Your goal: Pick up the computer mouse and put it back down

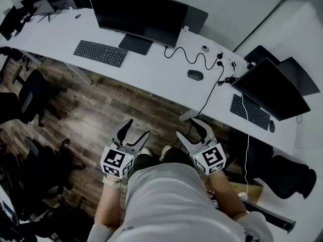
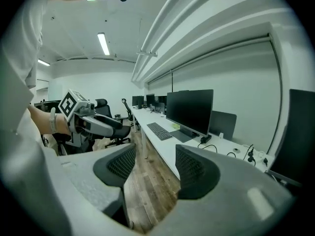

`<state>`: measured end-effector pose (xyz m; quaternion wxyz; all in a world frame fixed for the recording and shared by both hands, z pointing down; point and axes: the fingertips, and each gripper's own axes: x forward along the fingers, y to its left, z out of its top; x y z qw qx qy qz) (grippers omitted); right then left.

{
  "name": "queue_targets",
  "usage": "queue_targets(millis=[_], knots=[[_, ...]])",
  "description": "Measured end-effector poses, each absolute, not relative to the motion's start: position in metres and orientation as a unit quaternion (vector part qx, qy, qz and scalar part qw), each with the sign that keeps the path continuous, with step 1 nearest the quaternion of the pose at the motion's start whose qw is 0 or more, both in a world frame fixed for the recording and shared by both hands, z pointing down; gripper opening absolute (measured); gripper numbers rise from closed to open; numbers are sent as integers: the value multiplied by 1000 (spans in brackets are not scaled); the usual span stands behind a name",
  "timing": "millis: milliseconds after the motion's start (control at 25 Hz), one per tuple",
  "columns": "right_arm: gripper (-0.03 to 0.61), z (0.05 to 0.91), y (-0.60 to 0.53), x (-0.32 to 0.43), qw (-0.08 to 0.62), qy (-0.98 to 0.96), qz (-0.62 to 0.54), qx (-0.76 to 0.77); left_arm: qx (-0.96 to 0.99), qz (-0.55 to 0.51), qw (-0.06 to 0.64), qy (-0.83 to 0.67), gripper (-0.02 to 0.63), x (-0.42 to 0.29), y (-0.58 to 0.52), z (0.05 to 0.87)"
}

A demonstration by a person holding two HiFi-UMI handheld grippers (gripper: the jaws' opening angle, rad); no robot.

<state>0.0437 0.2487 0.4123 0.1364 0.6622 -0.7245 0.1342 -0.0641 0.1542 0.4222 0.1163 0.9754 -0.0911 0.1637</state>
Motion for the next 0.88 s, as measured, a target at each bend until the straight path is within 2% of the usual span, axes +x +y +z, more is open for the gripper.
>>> queue_targets(millis=[440, 880], knots=[[255, 429, 189, 14, 170, -749, 139, 625, 969, 172, 135, -119, 305, -100, 117, 442], [255, 454, 127, 72, 182, -787, 154, 569, 954, 197, 151, -170, 305, -53, 73, 460]])
